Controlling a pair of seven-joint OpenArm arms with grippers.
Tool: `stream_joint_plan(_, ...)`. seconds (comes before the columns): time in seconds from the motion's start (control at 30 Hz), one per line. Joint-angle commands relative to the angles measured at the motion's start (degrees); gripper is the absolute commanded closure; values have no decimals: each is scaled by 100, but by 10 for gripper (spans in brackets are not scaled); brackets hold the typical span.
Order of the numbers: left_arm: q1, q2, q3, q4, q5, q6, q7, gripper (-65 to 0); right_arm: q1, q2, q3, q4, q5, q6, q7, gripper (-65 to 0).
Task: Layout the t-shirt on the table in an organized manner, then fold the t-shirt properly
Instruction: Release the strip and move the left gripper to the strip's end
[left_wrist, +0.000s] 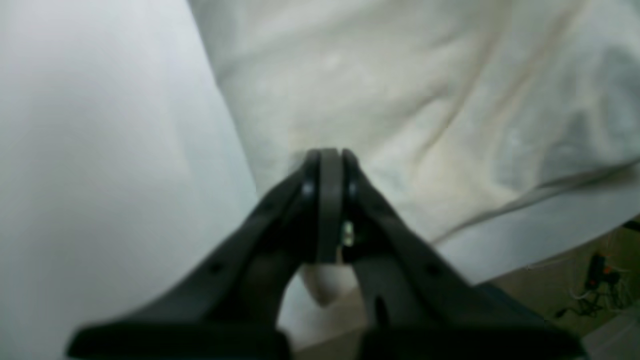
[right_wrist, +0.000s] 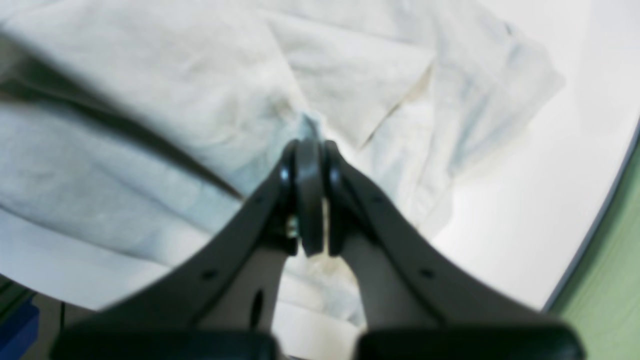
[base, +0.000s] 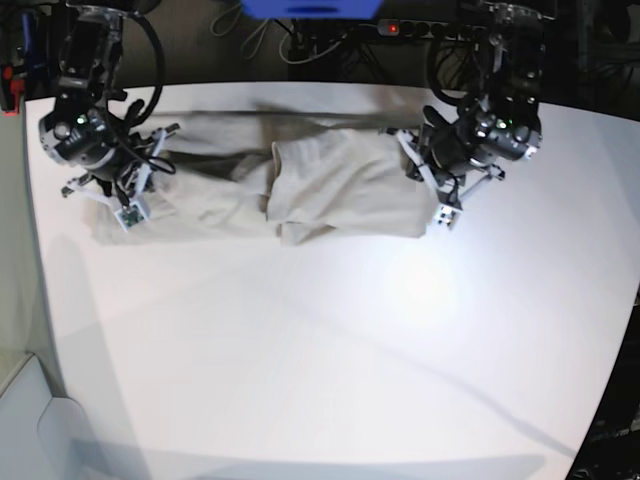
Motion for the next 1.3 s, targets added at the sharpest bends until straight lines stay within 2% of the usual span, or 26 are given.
stream_joint_plan(0.0,-47,-11,-17,-65,-50,18,-26,-2,53,37,23,88,34,-25,102,0)
stream_joint_plan(0.17,-74,6,1,-681,-41,18,-70,-2,53,37,23,88,34,-25,94,0)
stream_joint_plan(0.27,-74,-11,-8,-663,-76,18,-70,-2,53,37,23,97,34,-25,76,0)
stream_joint_plan(0.53,190,33,-562,858,-85,9,-17,-2,53,46,23,105,34,-25,67,0)
stream_joint_plan(0.6,172,33,-694,946,-85,9,-17,-2,53,46,23,105,34,-25,67,0)
stream_joint_plan(0.67,146,33,-843,911,-85,9,-70,-2,53,46,23,105,34,-25,67,-31)
stream_joint_plan(0.83,-162,33,-1081,374,-85,9,-79,-2,35,46,23,114,34,-25,58,-216)
stream_joint_plan(0.93,-390,33,-1107,-21,-85,9,-79,-2,26,46,32,202,34,-25,58,-289)
stream_joint_plan(1.03,-548,42,-1072,-303,-85,9,-79,-2,0,37,76,562,25,-25,50,-311)
stream_joint_plan(1.17,-724,147,-1089,-689,-85,9,-87,-2,26,37,85,888,25,-25,50,-311)
stream_joint_plan(1.27,-768,156,-1098,-874,-85,9,-87,-2,61,-15,331,870,25,-25,50,-311)
